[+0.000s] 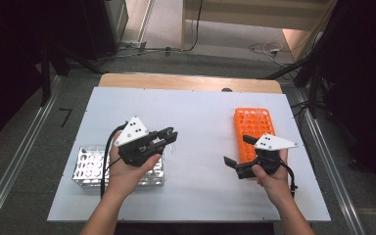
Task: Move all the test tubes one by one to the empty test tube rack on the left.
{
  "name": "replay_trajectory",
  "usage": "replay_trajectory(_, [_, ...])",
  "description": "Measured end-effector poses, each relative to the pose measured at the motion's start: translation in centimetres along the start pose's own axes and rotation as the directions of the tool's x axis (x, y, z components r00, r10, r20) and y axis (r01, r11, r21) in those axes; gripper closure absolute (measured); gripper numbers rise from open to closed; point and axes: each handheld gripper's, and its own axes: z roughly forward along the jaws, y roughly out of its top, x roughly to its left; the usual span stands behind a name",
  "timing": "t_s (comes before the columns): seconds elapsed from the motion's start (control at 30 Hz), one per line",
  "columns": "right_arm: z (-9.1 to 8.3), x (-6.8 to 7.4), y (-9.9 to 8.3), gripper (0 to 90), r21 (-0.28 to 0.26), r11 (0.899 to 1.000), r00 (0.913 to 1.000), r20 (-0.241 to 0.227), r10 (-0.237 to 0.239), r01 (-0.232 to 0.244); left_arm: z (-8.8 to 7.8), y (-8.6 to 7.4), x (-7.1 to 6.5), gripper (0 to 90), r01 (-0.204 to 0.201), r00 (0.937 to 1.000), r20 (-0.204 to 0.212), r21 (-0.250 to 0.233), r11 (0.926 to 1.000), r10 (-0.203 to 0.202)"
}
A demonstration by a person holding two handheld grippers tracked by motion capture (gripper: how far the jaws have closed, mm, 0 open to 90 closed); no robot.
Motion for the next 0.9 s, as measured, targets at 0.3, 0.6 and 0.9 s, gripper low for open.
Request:
replay_trajectory(0.3, [-1.6,-2.6,-1.0,0.0,-0.007,0.999,0.9963,0.071,0.048,-0.048,-1.7,-0.1,1.3,76.1,0.018,0.9989,-0.042,-0.011,0.9998,-0.019])
replay_trajectory(0.6, [-2.3,-4.1,-1.7,0.0,-0.015,0.997,0.9920,0.099,0.078,-0.077,-3.3,-0.7,2.7,76.1,0.033,0.9943,-0.102,-0.004,0.9994,-0.033])
replay_trajectory(0.9, [-2.6,-4.5,-1.7,0.0,-0.024,0.997,0.9909,0.108,0.081,-0.079,-3.6,-1.7,4.1,76.2,0.064,0.9872,-0.147,0.006,0.9979,-0.063])
